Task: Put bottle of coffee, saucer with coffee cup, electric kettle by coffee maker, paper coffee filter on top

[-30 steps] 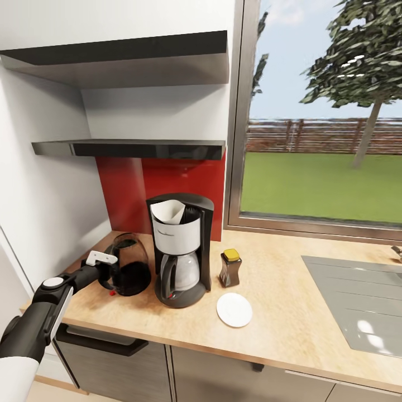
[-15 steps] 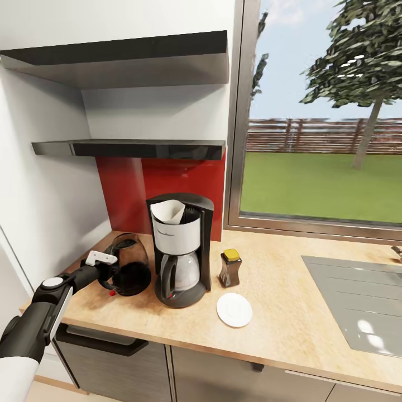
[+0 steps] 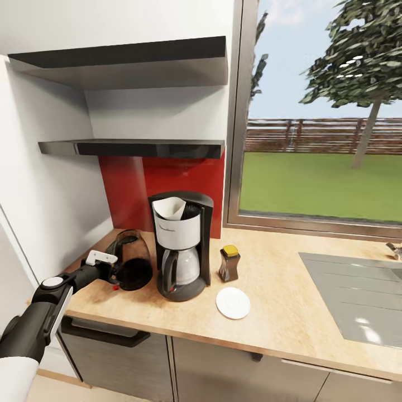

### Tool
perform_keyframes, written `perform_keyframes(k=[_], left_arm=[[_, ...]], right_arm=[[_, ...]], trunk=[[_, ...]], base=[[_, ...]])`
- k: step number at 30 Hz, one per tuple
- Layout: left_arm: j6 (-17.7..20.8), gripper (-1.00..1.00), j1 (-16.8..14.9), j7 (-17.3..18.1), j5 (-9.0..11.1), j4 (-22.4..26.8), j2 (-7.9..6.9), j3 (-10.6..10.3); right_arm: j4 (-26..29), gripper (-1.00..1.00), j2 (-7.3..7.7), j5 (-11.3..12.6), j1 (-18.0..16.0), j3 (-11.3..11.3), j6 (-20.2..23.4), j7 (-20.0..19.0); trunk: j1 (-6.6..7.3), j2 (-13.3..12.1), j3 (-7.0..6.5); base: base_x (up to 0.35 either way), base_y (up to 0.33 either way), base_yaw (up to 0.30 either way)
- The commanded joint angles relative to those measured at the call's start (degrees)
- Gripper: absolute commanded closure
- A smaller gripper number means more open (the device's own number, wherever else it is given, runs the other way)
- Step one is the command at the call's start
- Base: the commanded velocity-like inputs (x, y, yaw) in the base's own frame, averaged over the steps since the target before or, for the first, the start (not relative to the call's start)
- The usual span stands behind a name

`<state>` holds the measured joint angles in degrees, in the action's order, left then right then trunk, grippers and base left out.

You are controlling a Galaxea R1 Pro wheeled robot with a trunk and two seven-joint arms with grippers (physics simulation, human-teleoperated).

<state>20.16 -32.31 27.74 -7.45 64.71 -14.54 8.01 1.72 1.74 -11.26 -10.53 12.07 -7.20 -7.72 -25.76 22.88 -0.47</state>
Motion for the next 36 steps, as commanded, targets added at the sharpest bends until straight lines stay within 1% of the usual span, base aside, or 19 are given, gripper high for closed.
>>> perform_keyframes(k=[1,17,25,26,27,28,29,30,32,35,36], left_arm=[[0.1,-1.00,0.0,0.5,-0.6,0.1,0.04,0.1],[0.1,-1.00,0.0,0.5,-0.6,0.2,-0.05,0.3],[0.1,-1.00,0.9,0.5,-0.3,0.4,-0.27,0.5],[0.0,-1.00,1.3,0.5,-0.3,0.4,-0.32,0.6],[-1.6,-1.00,2.6,0.6,-0.2,0.4,-0.42,1.6],[-2.2,-1.00,2.9,0.7,-0.1,0.4,-0.41,2.0],[-3.6,-1.00,3.5,0.7,-0.1,0.4,-0.38,2.8],[-5.8,-1.00,4.8,0.8,0.0,0.4,-0.34,4.1],[-7.0,-1.00,6.6,0.9,0.1,0.5,-0.32,4.9],[-7.6,-1.00,8.6,1.0,0.1,0.5,-0.27,5.3],[-8.2,-1.00,9.8,1.0,0.3,0.4,-0.22,5.8]], right_arm=[[-0.1,-1.00,0.02,-0.5,0.0,0.5,-0.2,-0.2],[-0.1,-1.00,0.02,-0.5,0.0,0.5,-0.2,-0.2],[0.0,-1.00,0.02,-0.5,0.0,0.5,-0.2,-0.2],[0.0,-1.00,0.02,-0.5,0.0,0.5,-0.3,-0.2],[0.1,-1.00,0.02,-0.5,0.0,0.5,-0.3,-0.2],[0.0,-1.00,0.02,-0.5,0.0,0.5,-0.3,-0.2],[0.1,-1.00,0.02,-0.5,0.0,0.5,-0.3,-0.2],[0.1,-1.00,0.00,-0.5,0.0,0.5,-0.3,-0.2],[0.1,-1.00,0.01,-0.4,0.0,0.5,-0.3,-0.2],[0.1,-1.00,0.00,-0.4,0.0,0.5,-0.4,-0.2],[0.1,-1.00,-0.01,-0.4,0.0,0.5,-0.4,-0.2]], trunk=[[-0.02,0.0,0.02],[-0.02,0.0,0.02],[-0.02,0.0,0.02],[-0.02,0.0,0.02],[-0.02,0.0,0.02],[-0.02,0.0,0.02],[-0.02,0.0,0.02],[-0.02,0.0,0.02],[-0.02,0.0,0.02],[-0.02,0.0,0.02],[-0.02,0.0,0.02]], base=[[-0.031,0.000,0.000],[-0.273,-0.030,0.000],[-0.081,0.000,0.000],[-0.012,0.000,0.000],[-0.004,0.000,0.000],[-0.003,0.000,0.000],[-0.002,0.000,0.000],[0.000,0.000,0.000],[0.000,0.000,0.000],[0.000,0.000,0.000],[0.000,0.000,0.000]])
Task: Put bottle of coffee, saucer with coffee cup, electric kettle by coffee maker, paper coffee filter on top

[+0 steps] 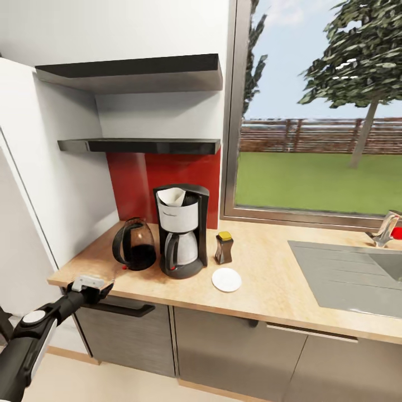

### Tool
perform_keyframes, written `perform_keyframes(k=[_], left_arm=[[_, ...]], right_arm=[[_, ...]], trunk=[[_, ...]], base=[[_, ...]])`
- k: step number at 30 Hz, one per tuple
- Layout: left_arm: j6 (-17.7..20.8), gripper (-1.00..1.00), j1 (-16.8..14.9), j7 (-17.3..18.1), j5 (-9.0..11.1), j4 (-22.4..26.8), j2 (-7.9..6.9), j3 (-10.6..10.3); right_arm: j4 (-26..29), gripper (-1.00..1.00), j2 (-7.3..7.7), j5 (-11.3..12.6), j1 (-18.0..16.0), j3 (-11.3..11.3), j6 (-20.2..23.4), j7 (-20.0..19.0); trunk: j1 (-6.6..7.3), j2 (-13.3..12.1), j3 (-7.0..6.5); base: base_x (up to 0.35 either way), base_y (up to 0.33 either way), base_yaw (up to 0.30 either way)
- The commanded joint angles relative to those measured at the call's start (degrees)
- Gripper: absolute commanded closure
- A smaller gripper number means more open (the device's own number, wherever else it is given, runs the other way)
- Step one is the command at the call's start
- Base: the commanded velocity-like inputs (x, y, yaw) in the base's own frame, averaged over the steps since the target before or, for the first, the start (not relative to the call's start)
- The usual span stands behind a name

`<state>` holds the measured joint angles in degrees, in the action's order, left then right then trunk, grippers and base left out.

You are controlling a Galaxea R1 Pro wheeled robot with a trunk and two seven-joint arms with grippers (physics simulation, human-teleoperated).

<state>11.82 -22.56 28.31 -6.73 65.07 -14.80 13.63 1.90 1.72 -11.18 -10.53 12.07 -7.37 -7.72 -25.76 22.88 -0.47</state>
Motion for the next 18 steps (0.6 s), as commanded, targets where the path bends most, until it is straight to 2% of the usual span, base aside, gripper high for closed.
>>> perform_keyframes(k=[1,3,6,10,14,18], left_arm=[[-0.6,-1.00,0.9,0.4,0.0,-0.1,0.10,0.8],[-3.1,-1.00,3.1,0.4,1.6,-0.4,0.17,2.1],[-5.8,-1.00,6.4,0.3,3.2,-2.0,0.25,2.8],[-8.4,-1.00,9.1,0.2,3.8,-7.6,0.24,3.1],[-12.4,-1.00,11.3,0.1,3.7,-16.1,0.01,3.3],[-20.0,-1.00,14.5,-0.2,3.7,-25.8,-0.22,3.4]], right_arm=[[-0.1,-1.00,0.03,-0.5,0.0,0.5,-0.2,-0.2],[-0.1,-1.00,0.02,-0.5,0.0,0.5,-0.2,-0.2],[-0.1,-1.00,0.04,-0.5,0.0,0.6,-0.2,-0.2],[-0.1,-1.00,0.04,-0.5,0.0,0.6,-0.2,-0.2],[-0.1,-1.00,0.04,-0.5,0.0,0.6,-0.2,-0.2],[-0.1,-1.00,0.06,-0.6,0.0,0.6,-0.2,-0.2]], trunk=[[-0.02,0.0,0.02],[-0.02,0.0,0.02],[-0.02,0.0,0.02],[-0.02,0.0,0.02],[-0.02,0.0,0.02],[-0.02,0.0,0.02]], base=[[0.000,0.000,0.000],[0.000,0.000,0.000],[0.000,0.000,0.000],[0.000,0.000,0.000],[0.000,0.000,0.000],[0.000,0.000,0.000]])
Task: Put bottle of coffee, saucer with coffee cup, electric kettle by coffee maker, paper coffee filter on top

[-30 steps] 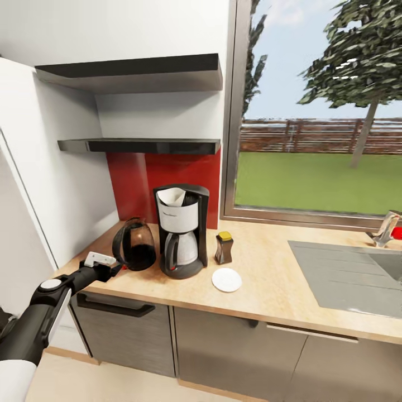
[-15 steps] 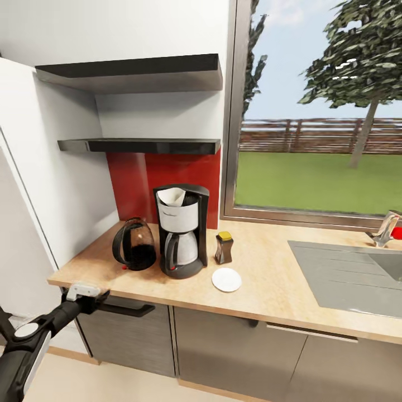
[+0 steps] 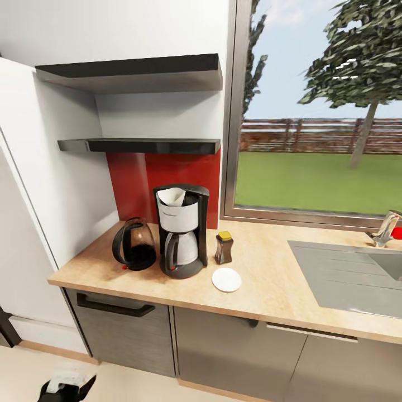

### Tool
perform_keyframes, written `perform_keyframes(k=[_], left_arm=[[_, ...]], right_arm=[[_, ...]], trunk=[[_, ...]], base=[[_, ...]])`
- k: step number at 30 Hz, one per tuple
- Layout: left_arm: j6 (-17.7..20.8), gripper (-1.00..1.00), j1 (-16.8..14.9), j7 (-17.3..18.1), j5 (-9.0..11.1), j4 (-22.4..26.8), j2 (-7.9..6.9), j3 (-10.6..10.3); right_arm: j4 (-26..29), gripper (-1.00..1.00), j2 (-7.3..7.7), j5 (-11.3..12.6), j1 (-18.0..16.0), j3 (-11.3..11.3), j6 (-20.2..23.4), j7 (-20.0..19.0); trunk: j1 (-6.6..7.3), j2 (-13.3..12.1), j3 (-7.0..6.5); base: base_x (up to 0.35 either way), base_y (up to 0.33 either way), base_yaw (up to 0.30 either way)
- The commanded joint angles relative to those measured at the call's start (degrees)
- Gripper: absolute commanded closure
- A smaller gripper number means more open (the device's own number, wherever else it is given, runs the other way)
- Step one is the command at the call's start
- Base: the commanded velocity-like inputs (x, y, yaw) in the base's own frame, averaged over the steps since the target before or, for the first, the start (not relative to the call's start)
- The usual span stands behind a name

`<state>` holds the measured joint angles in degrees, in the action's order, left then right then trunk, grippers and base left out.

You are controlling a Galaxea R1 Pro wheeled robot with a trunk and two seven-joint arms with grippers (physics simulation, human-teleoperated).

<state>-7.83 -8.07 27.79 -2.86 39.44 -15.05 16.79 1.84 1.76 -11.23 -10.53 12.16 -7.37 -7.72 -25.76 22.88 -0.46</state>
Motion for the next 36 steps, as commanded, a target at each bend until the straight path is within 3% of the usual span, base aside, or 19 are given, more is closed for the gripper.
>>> perform_keyframes(k=[1,7,11,15,17,18,21,22,23,36], left_arm=[[-1.5,-1.00,0.7,0.3,-0.2,-2.3,0.03,0.3],[-3.6,-1.00,6.6,-0.2,-0.4,-13.9,-0.22,1.2],[-3.5,-1.00,7.3,-4.5,-0.5,-19.5,-0.19,1.0],[-3.4,-1.00,7.5,-12.6,-0.6,-24.7,0.20,0.6],[-3.3,-1.00,7.5,-21.0,-0.6,-28.8,0.54,0.7],[-3.1,-1.00,7.5,-27.5,-0.4,-33.8,0.93,1.0],[-3.2,-1.00,7.5,-27.9,-0.3,-34.3,2.32,1.0],[-3.0,-1.00,7.5,-28.1,-0.7,-34.4,4.38,0.8],[-2.9,-1.00,7.5,-28.2,-0.7,-34.4,4.61,0.7],[-2.8,-1.00,7.5,-28.2,-0.6,-35.9,4.94,1.0]], right_arm=[[-0.1,-1.00,0.04,-0.5,0.0,0.5,-0.2,-0.2],[-0.1,-1.00,0.17,-0.5,0.0,0.5,-0.1,-0.2],[-0.1,-1.00,0.22,-0.5,0.0,0.5,-0.1,-0.2],[-0.1,-1.00,0.25,-0.5,0.0,0.5,-0.1,-0.2],[-0.1,-1.00,0.20,-0.5,0.0,0.5,-0.1,-0.2],[-0.1,-1.00,0.22,-0.5,0.0,0.5,-0.1,-0.2],[-0.1,-1.00,0.28,-0.5,0.0,0.5,-0.1,-0.2],[-0.1,-1.00,0.22,-0.5,0.0,0.5,-0.1,-0.2],[-0.1,-1.00,0.24,-0.5,0.0,0.5,-0.1,-0.2],[-0.1,-1.00,0.13,-0.2,0.0,0.7,-0.1,-0.1]], trunk=[[-0.02,0.0,0.01],[-0.02,0.0,0.01],[-0.02,0.0,0.01],[-0.02,0.0,0.01],[-0.02,0.0,0.01],[-0.02,0.0,0.01],[-0.02,0.0,0.01],[-0.02,0.0,0.01],[-0.02,0.0,0.01],[-0.02,0.0,0.01]], base=[[0.000,0.000,0.000],[0.000,0.000,0.000],[0.000,0.000,0.000],[0.000,0.000,0.000],[0.000,0.000,-0.004],[0.000,0.000,-0.266],[0.000,0.000,-0.279],[0.000,0.000,-0.294],[0.000,0.000,-0.295],[0.000,0.000,-0.297]])
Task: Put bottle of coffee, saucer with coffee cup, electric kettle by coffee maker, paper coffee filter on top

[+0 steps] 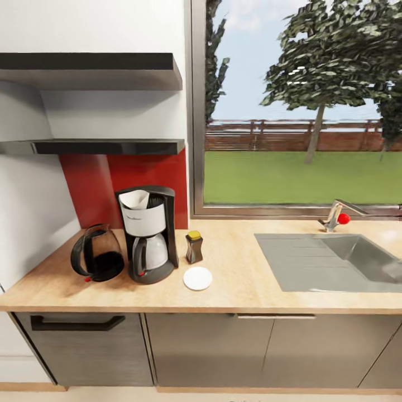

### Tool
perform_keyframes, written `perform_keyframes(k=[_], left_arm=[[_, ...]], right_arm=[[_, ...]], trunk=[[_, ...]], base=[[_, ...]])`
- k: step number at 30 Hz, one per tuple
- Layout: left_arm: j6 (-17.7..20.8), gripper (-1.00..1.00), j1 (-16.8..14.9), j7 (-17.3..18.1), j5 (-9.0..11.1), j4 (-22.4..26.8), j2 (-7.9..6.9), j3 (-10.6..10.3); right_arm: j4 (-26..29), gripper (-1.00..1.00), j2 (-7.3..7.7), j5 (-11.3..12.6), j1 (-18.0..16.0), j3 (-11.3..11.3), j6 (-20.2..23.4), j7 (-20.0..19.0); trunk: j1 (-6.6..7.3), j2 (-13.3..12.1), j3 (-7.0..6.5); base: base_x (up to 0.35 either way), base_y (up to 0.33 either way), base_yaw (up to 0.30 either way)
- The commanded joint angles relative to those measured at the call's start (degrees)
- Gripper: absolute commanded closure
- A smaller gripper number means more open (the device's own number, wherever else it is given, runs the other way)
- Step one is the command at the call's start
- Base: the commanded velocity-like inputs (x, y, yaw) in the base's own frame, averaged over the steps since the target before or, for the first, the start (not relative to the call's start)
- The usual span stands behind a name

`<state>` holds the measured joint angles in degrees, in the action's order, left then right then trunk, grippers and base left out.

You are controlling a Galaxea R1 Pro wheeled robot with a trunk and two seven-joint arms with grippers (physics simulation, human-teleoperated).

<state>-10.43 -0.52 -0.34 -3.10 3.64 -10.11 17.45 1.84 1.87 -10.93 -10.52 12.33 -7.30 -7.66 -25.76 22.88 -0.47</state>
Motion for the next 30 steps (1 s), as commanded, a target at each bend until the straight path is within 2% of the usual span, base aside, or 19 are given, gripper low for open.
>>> perform_keyframes(k=[1,12,20,30], left_arm=[[-0.2,-1.00,0.0,-0.1,-0.3,-0.2,0.02,0.3],[-0.8,-1.00,0.0,-0.1,-0.3,-0.2,0.61,0.5],[-1.1,-1.00,0.0,-0.1,-0.1,-0.1,4.53,0.6],[-1.1,-1.00,0.0,-0.1,-0.1,0.0,4.92,0.6]], right_arm=[[0.0,-1.00,0.00,-0.5,0.0,0.5,-0.2,-0.2],[0.0,-1.00,0.04,-0.6,0.0,0.5,-0.2,-0.2],[0.0,-1.00,0.25,-0.6,0.0,0.6,-0.2,-0.2],[0.0,-1.00,0.62,-0.6,0.0,0.5,-0.1,-0.2]], trunk=[[-0.02,0.0,0.02],[-0.02,0.0,0.02],[-0.02,0.0,0.02],[-0.02,0.0,0.02]], base=[[0.000,0.000,-0.300],[0.000,0.000,-0.300],[0.000,0.000,-0.300],[0.000,0.000,-0.300]])
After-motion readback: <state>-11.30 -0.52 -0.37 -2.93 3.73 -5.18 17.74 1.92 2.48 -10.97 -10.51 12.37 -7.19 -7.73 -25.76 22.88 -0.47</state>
